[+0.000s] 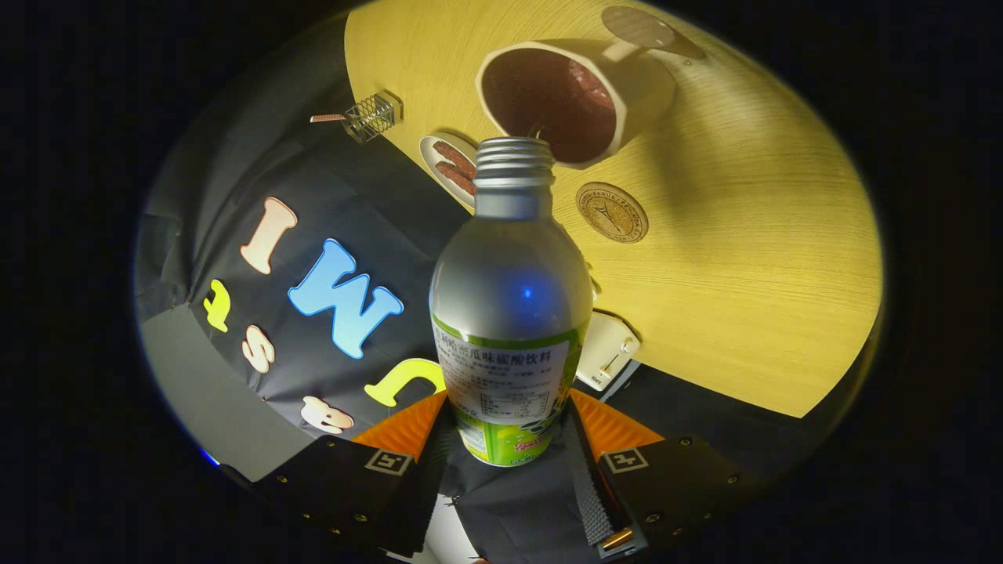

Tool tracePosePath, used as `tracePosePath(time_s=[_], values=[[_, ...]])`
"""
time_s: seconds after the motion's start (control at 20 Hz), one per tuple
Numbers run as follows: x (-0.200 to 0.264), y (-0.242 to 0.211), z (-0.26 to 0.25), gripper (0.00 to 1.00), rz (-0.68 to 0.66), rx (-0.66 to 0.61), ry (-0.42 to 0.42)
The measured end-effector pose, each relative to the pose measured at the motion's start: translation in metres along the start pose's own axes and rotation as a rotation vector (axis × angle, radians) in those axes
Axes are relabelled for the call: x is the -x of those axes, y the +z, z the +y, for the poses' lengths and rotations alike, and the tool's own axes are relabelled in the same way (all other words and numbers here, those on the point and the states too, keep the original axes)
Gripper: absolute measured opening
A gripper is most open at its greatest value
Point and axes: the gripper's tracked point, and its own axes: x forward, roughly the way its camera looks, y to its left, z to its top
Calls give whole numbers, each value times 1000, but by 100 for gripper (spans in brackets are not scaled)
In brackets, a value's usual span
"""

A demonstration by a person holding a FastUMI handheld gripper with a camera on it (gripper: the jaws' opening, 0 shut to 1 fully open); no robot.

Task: Take the bottle from table, then pour the juice into the cup, finally place the bottle on the coaster

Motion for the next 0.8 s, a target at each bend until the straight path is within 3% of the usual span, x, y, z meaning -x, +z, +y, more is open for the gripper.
tracePosePath(time_s=[0.5,0.8], values=[[-5,2,-4,73,-10,26,-11],[-14,4,-21,73,-29,163,-46]])
